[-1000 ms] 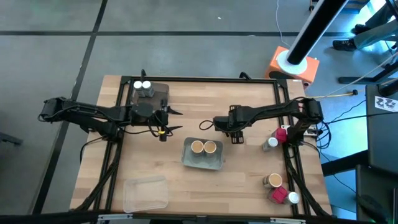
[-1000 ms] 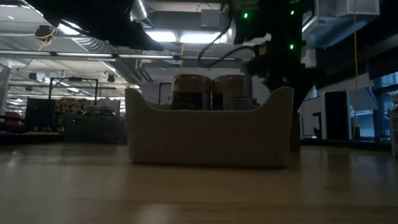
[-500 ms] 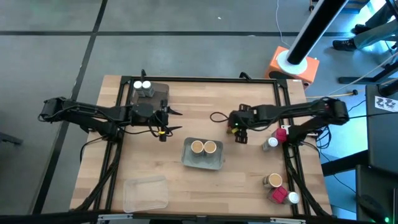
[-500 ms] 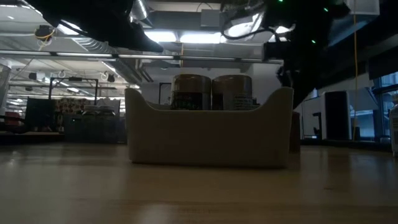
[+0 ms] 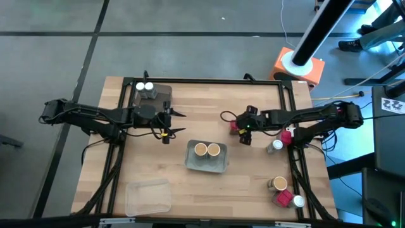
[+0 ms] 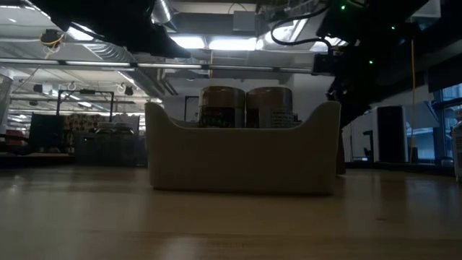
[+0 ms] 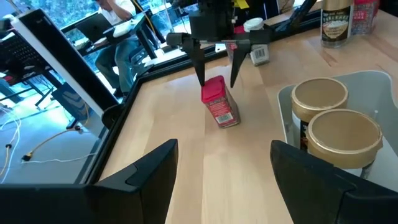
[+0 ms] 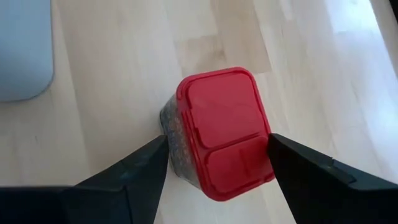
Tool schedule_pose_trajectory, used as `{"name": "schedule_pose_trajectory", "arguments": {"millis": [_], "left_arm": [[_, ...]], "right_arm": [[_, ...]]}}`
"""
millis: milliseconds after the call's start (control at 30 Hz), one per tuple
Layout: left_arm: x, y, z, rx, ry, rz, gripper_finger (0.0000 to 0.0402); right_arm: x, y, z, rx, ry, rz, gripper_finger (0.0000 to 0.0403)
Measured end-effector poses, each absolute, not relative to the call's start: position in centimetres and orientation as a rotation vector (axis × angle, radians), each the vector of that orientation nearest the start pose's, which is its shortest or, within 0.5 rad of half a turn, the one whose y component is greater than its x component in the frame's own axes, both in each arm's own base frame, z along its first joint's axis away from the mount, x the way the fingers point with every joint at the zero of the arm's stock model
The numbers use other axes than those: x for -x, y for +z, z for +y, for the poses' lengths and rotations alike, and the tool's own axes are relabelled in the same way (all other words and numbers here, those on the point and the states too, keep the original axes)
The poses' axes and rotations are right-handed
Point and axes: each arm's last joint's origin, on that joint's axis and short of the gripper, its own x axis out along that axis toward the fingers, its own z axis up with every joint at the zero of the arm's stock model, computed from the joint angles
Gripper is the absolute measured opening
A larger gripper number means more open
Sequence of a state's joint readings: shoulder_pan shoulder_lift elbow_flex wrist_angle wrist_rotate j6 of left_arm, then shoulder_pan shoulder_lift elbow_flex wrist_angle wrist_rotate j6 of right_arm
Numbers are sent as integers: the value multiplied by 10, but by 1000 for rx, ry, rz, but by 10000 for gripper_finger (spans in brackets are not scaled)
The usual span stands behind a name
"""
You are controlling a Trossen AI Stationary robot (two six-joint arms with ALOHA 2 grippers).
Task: Sort spices by type
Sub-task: Put the top red seasoning can into the white bin
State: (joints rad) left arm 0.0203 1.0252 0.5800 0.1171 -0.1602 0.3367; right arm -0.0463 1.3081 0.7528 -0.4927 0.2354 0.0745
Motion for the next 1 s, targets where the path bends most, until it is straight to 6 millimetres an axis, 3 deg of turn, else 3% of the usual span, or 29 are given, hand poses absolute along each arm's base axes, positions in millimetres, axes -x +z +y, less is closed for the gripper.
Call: {"name": "schedule_pose_trajectory", "arguments": {"millis": [400, 533, 833, 1000], "left_arm": [[-221, 247, 9, -359, 121, 357, 239], [-221, 247, 9, -356, 122, 356, 239], [-221, 247, 9, -347, 123, 355, 239], [-221, 247, 9, -347, 124, 356, 239]], "right_arm": [[-244, 222, -17, -13, -267, 1027, 275], [-245, 229, -19, 25, -336, 1016, 275], [-247, 230, -19, 47, -314, 1001, 277], [-244, 224, -20, 50, -382, 1005, 305]]}}
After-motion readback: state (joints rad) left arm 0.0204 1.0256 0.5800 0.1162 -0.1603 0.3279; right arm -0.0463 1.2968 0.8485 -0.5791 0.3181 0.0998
